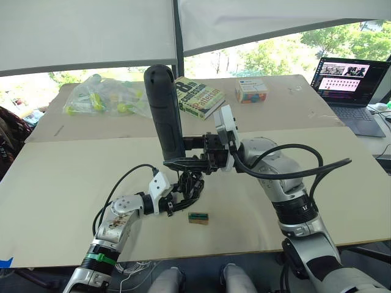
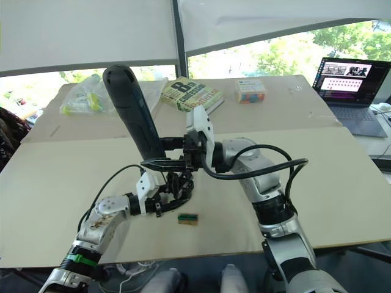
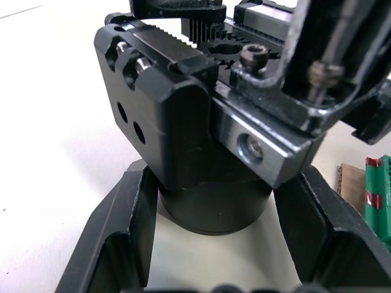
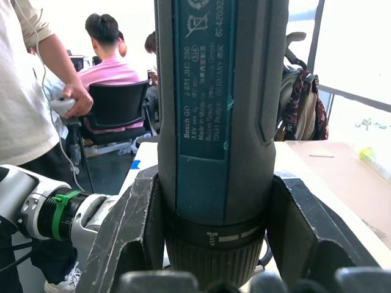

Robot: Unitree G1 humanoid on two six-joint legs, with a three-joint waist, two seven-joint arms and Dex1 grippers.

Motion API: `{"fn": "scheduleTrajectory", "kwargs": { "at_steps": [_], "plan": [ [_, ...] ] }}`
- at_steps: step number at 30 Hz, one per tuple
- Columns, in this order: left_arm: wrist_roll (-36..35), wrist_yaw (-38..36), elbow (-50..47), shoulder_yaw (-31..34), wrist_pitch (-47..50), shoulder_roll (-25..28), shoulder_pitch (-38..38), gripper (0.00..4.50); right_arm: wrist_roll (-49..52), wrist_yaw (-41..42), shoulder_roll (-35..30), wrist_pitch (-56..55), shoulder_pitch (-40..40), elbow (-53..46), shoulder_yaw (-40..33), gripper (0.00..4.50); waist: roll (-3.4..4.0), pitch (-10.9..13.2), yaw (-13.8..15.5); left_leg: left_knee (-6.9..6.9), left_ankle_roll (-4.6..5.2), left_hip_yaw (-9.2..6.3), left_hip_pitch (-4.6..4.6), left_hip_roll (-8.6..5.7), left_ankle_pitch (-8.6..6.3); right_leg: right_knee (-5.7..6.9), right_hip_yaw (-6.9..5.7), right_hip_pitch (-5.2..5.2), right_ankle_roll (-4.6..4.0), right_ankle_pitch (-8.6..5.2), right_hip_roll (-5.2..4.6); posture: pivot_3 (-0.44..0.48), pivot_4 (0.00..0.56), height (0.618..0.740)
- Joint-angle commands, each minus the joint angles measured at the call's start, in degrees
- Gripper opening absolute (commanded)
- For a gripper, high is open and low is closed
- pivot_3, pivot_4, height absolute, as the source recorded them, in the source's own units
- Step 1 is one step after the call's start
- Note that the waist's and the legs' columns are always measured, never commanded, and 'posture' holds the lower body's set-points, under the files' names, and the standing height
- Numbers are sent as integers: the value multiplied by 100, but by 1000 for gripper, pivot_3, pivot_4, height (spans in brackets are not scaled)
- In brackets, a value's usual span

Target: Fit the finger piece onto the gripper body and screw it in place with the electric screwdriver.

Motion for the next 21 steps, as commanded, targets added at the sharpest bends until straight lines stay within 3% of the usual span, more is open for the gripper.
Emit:
{"fn": "scheduleTrajectory", "kwargs": {
  "at_steps": [1,21],
  "plan": [
    [42,-65,-16,-165,67,0,145,2274,-13,-1,1,-173,-87,-142,-46,1907,0,0,0,0,0,0,0,0,0,0,0,0,0,0,0,0,150,740],
    [74,-85,57,-171,50,35,98,2274,-336,-358,-36,-44,342,244,166,1907,2,-21,-3,-1,-1,0,25,0,-1,-2,0,27,0,0,1,0,150,740]
  ]
}}
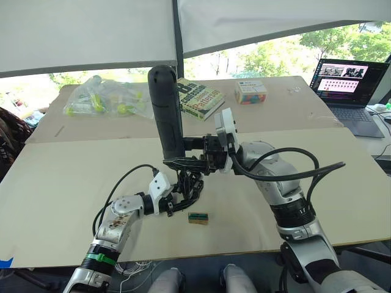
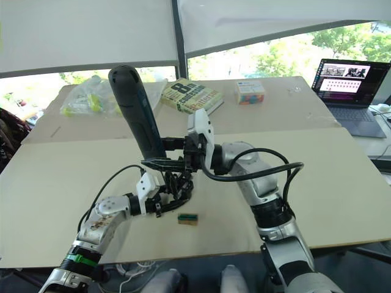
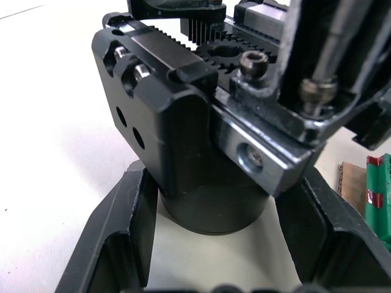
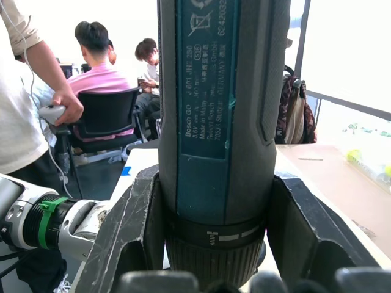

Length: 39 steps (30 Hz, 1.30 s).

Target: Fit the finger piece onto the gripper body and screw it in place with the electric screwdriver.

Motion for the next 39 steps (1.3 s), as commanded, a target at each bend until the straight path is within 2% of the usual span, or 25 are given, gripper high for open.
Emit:
{"fn": "scheduleTrajectory", "kwargs": {
  "at_steps": [1,16,26,32,39],
  "plan": [
    [43,-117,46,-152,47,33,93,2274,-256,-153,-143,207,147,167,160,1907,1,-5,-2,-2,0,0,7,0,0,-2,0,7,0,0,0,0,150,740],
    [69,-123,41,-99,19,24,105,2274,-476,-235,-315,65,285,320,399,1907,2,-50,-6,-5,-3,0,29,4,-3,-6,-1,25,1,-1,5,0,150,740],
    [63,-122,31,-79,-9,30,126,2274,-75,-534,-533,1353,180,145,332,1907,29,-82,-4,-5,-2,0,35,5,-9,-10,0,31,2,-3,5,0,150,740],
    [59,-109,29,-70,-12,25,134,2274,-397,-767,-521,1103,39,484,387,1907,32,-85,-6,-6,-2,0,36,5,-10,-11,-1,32,3,-4,5,0,150,740],
    [55,-95,17,-66,-3,27,151,2274,-347,-628,-509,845,99,346,474,1907,33,-87,-9,-6,-2,0,37,6,-10,-11,-1,33,4,-4,6,0,150,740]
  ]
}}
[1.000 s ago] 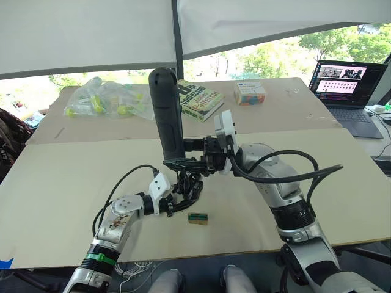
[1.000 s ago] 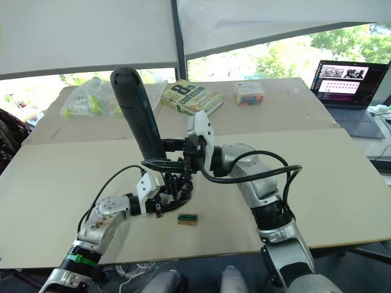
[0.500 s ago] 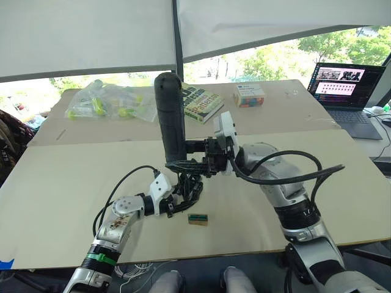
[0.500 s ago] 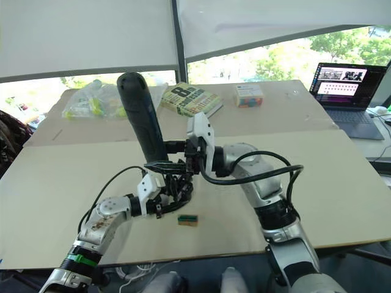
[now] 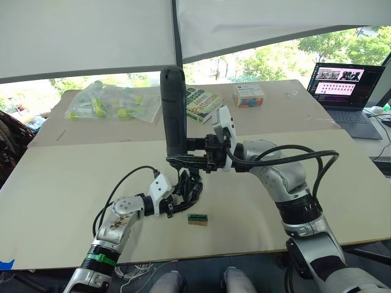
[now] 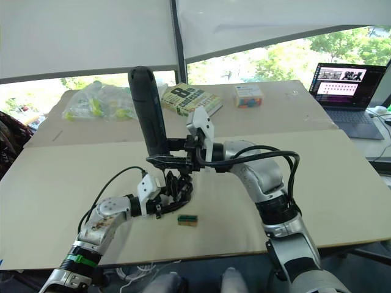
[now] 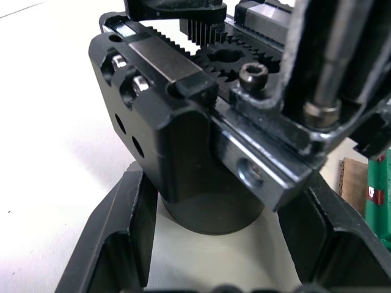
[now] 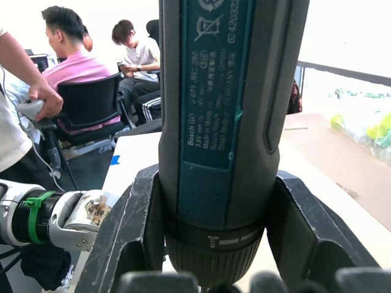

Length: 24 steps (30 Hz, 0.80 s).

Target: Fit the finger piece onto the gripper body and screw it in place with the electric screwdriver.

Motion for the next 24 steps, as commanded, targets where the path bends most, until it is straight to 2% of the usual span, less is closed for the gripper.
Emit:
{"fn": "scheduleTrajectory", "kwargs": {
  "at_steps": [1,10,15,24],
  "plan": [
    [-63,-140,-33,-89,18,23,132,2274,-557,-107,-185,1,279,320,323,1907,0,0,-2,0,0,0,0,0,0,0,0,0,0,0,0,0,150,740],
    [-28,-80,-15,-81,22,25,145,2274,-63,292,-176,-270,111,-55,-13,1907,0,0,0,0,0,0,-4,0,0,0,-1,-3,1,0,1,0,150,740],
    [63,118,82,-46,-46,-14,121,2274,423,587,69,-752,-230,-274,-577,1907,-3,13,6,0,0,0,-28,0,0,-1,-1,-22,0,0,1,0,150,740],
    [116,315,194,-64,-153,-117,134,2274,901,958,21,-649,-451,-392,-995,1907,-4,19,15,1,-1,-2,-33,0,1,-2,-2,-25,-2,1,0,0,150,740]
  ]
}}
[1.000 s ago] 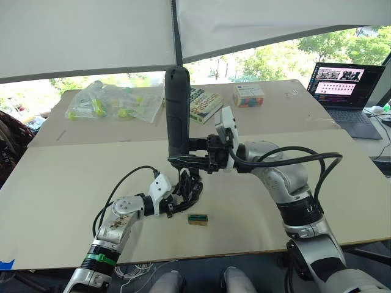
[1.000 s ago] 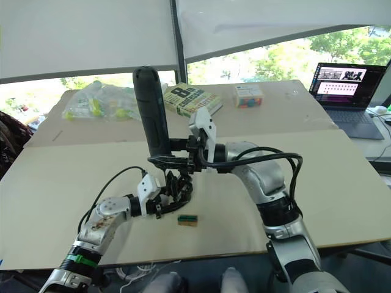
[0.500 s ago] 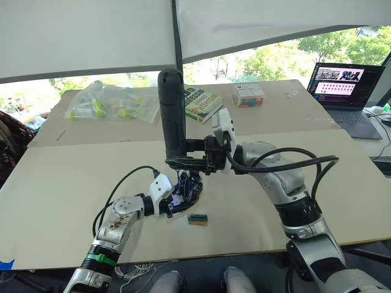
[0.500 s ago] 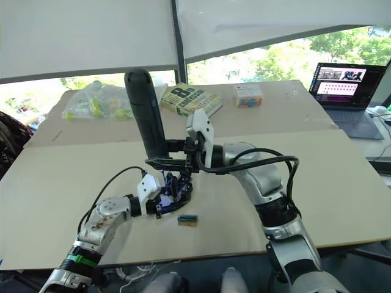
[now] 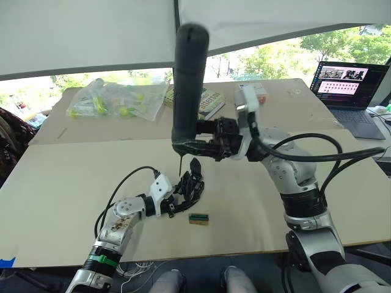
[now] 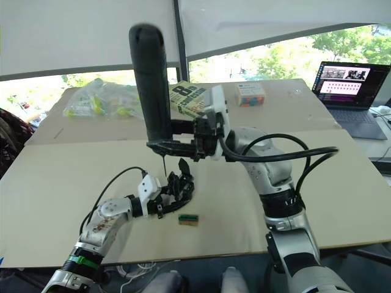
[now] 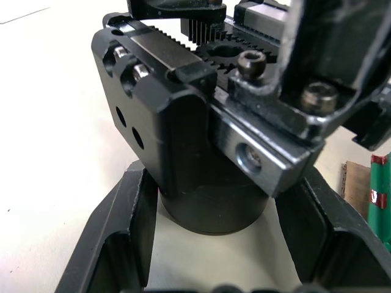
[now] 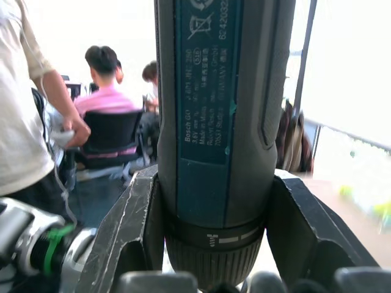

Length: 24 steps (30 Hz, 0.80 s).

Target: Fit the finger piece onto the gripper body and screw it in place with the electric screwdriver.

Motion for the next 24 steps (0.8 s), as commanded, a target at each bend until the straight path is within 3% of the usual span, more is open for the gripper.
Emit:
{"fn": "scheduleTrajectory", "kwargs": {
  "at_steps": [1,4,6,9,15,18,21,24],
  "plan": [
    [115,152,137,-44,56,-20,85,2274,347,204,-8,-99,-100,-277,-250,1907,0,0,1,0,0,0,0,0,0,0,0,0,0,0,0,0,150,740],
    [52,184,100,6,94,-42,112,2274,635,364,-43,-21,-60,-371,-420,1907,0,0,7,0,0,0,0,0,0,0,0,1,0,0,0,0,150,740],
    [-1,212,62,73,122,-37,135,3302,955,477,-122,114,-47,-464,-593,1907,-1,1,7,0,0,0,-1,0,0,0,0,1,0,0,-1,0,150,740],
    [-48,204,-14,161,54,40,220,4468,1396,463,-322,421,-59,-652,-823,1907,-1,1,4,0,0,0,-2,0,0,-1,0,-1,0,0,-1,0,150,740],
    [-410,141,-584,595,132,370,784,4468,2140,59,-1038,1203,-200,-804,-1396,1907,0,2,-60,-5,0,1,-7,11,-1,-1,3,-14,-2,-1,0,0,150,740],
    [-739,-48,-934,955,141,679,1243,4468,2130,90,-1715,1525,-172,-517,-1656,1907,0,4,-47,-6,0,1,-18,13,-1,-1,2,-24,-4,-2,-1,0,150,740],
    [-1445,-743,-1336,1712,-287,1086,1904,4468,1810,455,-2834,1908,-39,153,-1764,1907,-6,15,-13,-5,1,3,-30,10,-1,-8,1,-31,-4,-2,-9,0,150,740],
    [-2025,-1314,-1597,2406,-219,1605,2392,4468,883,750,-4282,2393,135,754,-1073,1907,-14,33,42,-1,6,10,-71,8,-4,-13,-2,-69,-5,-2,-20,0,150,740]
  ]
}}
